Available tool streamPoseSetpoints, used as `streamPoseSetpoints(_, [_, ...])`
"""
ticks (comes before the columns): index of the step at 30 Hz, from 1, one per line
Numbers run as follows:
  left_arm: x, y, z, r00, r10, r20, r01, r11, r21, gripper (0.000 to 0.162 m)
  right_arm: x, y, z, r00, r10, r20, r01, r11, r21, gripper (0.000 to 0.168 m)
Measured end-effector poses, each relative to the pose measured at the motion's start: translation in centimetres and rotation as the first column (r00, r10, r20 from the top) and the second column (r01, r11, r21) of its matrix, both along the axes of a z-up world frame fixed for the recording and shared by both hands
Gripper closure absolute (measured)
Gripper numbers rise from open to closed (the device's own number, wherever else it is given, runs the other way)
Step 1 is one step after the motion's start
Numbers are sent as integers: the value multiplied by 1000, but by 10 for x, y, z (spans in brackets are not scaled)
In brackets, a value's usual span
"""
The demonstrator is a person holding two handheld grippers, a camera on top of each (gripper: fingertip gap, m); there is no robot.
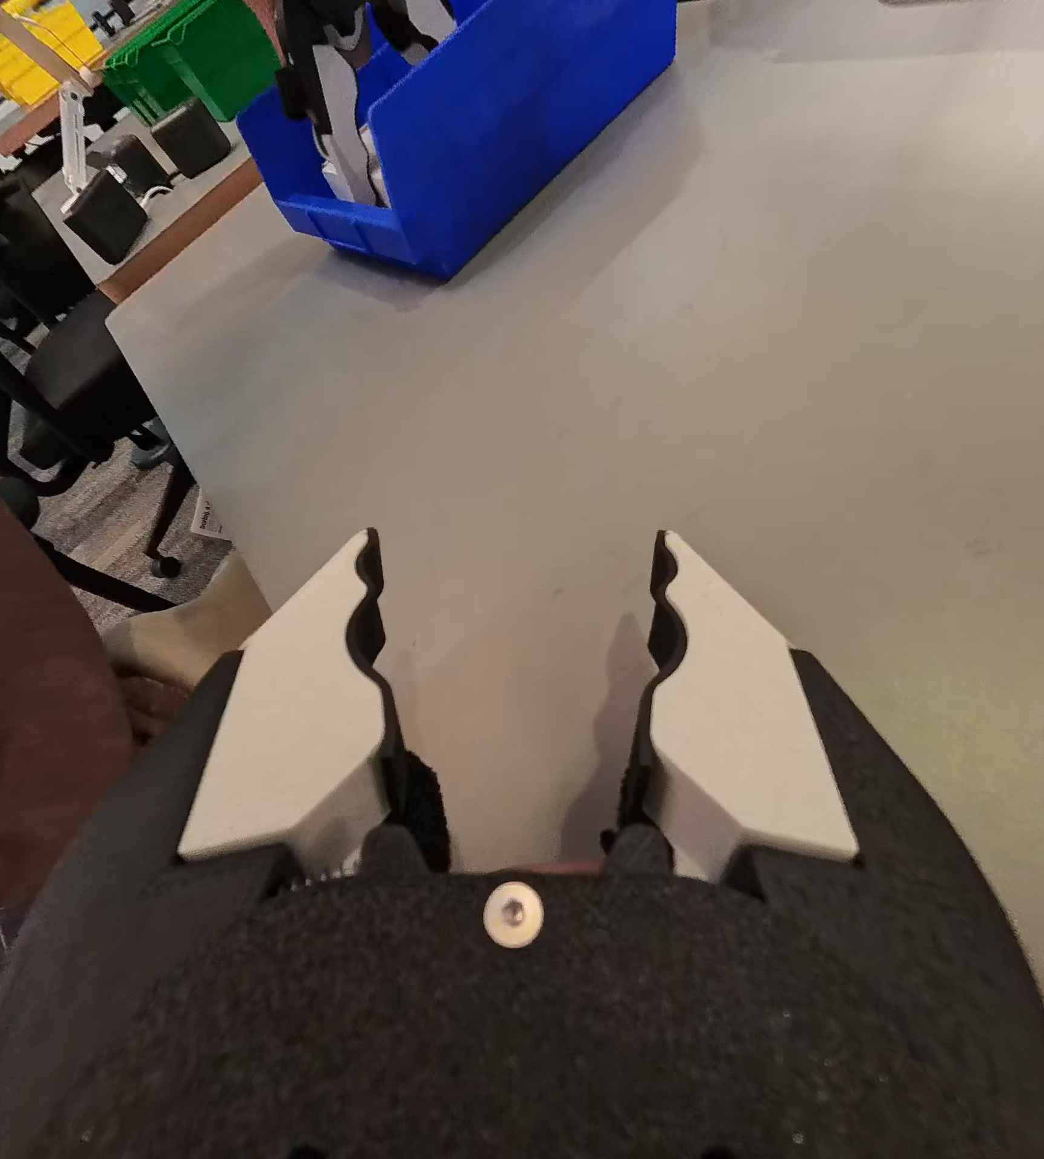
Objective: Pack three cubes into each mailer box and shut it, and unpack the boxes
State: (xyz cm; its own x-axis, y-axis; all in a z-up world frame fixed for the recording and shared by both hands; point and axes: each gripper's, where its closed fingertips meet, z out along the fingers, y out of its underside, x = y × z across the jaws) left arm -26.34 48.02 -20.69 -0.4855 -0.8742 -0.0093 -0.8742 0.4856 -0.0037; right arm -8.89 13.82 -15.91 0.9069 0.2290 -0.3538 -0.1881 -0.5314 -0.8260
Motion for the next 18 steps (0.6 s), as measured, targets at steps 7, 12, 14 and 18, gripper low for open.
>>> streamPoseSetpoints(7, [-5,16,13,1000,-2,-11,3,995,95,34,-4,4,7,998,24,-54,-23,1000,17,83])
streamPoseSetpoints(12, [-2,6,58,999,20,50,-26,993,112,34,-12,2,13,996,84,5,-84,994,70,88])
streamPoseSetpoints(14, [-1,-2,84,997,18,69,-27,993,119,34,-12,4,14,991,112,73,-119,988,100,87])
streamPoseSetpoints(18, [16,-37,145,990,-5,138,-6,997,75,34,4,27,32,956,55,288,-129,961,246,88])
